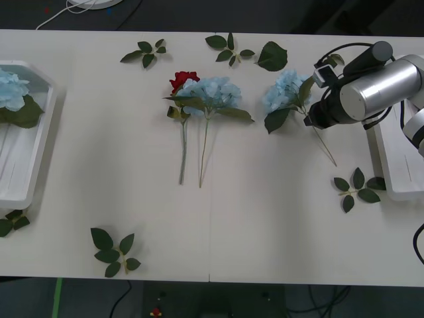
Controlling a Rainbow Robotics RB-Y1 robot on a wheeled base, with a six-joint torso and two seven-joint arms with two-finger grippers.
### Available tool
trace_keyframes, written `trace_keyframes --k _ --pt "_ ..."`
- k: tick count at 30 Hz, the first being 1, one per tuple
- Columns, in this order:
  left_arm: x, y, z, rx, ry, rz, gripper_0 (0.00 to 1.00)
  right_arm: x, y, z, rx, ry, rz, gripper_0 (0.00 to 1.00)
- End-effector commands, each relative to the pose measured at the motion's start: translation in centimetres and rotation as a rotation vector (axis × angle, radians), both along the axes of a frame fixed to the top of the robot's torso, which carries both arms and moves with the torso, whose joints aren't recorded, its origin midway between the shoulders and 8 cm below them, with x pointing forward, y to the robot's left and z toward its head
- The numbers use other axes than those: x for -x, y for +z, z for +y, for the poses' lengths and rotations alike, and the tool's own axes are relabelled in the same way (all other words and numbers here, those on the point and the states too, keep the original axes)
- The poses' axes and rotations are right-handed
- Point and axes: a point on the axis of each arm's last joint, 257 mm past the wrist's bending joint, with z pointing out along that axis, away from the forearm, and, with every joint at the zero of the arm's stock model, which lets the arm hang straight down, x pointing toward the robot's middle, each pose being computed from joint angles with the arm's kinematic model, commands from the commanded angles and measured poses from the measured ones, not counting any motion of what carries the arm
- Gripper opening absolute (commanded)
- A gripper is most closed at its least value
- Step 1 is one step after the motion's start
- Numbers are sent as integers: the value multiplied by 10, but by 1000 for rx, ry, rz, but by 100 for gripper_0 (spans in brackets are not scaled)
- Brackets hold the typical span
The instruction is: Place the red flowers into the right box and the blue flowers into the left box. If a person shows an open palm, hand one flower to the person first, then continue sorting.
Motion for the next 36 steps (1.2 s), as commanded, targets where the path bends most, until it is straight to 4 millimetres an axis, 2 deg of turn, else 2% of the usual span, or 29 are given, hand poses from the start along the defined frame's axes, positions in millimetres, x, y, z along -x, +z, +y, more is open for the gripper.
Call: trace_keyframes --k 1,3,4,8,12,17,18,19,20,21,28,36 --pt "-5 22 -71 21 9 48 100 -14 17 51 -43 67 -49 100" --pt "-7 18 -95 8 52 74 100 -13 11 58 -49 75 -47 100" --pt "-11 15 -113 -5 78 81 100 -14 9 62 -55 80 -53 100" --pt "-24 -3 -160 -52 132 70 100 -19 1 66 -57 80 -69 100" --pt "-40 -39 -208 -68 127 61 100 -28 -6 63 -47 66 -90 100" --pt "-60 -91 -253 -97 146 19 100 -36 -10 66 -52 54 -107 100" --pt "-63 -101 -260 -95 146 14 100 -38 -11 66 -56 52 -113 86" --pt "-66 -108 -264 -93 144 7 100 -38 -11 68 -59 53 -115 56" --pt "-70 -116 -269 -87 140 -2 100 -39 -11 69 -65 48 -120 12" --pt "-73 -124 -273 -88 137 -10 100 -40 -11 68 -66 47 -123 0" --pt "-84 -157 -284 -111 125 -40 100 -42 -9 70 -76 49 -132 0" --pt "-80 -152 -299 -96 93 -42 100 -44 -6 69 -88 47 -143 0"
